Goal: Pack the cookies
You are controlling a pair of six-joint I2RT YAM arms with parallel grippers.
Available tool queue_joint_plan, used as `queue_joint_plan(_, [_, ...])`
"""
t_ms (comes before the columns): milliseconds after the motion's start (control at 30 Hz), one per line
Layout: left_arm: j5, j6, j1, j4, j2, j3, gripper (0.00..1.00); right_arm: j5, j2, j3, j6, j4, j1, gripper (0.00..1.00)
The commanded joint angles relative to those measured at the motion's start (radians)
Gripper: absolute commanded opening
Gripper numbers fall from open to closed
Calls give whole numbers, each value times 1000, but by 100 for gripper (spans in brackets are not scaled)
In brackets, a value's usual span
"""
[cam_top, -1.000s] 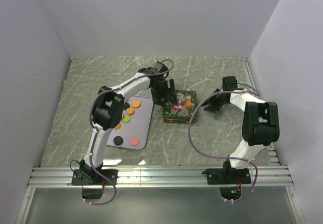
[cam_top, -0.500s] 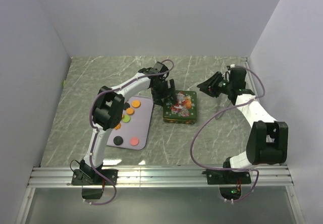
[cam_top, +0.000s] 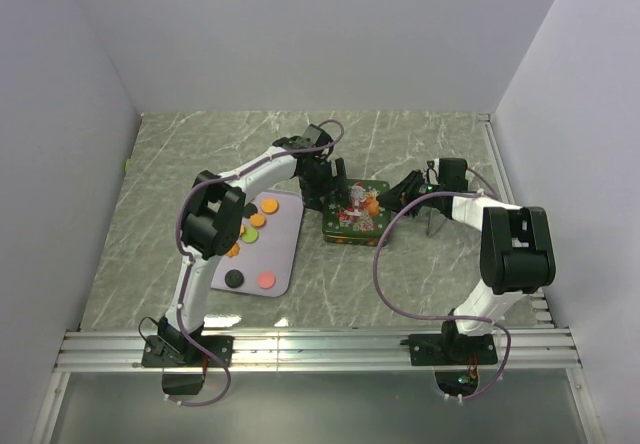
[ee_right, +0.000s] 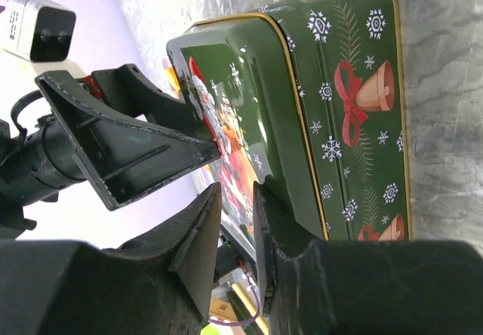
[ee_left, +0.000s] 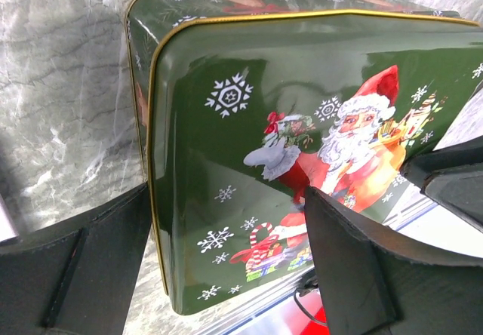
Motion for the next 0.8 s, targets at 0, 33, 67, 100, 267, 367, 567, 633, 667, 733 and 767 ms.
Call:
queue_joint_plan(0, [-10,3,-11,-18,-48,-30,85,131,38,2,-65,-123,1,32])
queue_joint_plan(33, [-10,1,-11,-15,-49,-35,85,137,37,6,-71,-132,1,32])
queue_joint_plan(67, [-8,3,-10,-13,-51,-37,85,142,35,10,-74,-144,1,32])
queue_joint_plan(100, [-10,4,-11,-16,-52,-34,85,147,31,16,-74,-149,1,32])
queue_joint_plan(267, [-8,7,-10,-32,-59,-3,88,182,18,36,-92,-195,1,31])
queue_joint_plan(367, [-7,7,-8,-36,-63,25,91,188,3,42,-99,-202,1,31])
queue_joint_plan(567, [-5,6,-7,-48,-66,62,92,214,-31,75,-112,-242,1,31])
queue_joint_plan(633, [-8,6,-5,-51,-68,66,93,217,-48,80,-115,-247,1,31])
queue_joint_plan(667, [-8,6,-4,-52,-72,68,94,225,-52,82,-114,-254,1,31])
queue_joint_plan(733, [-7,3,-2,-48,-83,66,97,230,-63,89,-123,-261,1,31])
queue_joint_plan(767, [-5,1,1,-48,-85,66,98,236,-68,94,-125,-271,1,31])
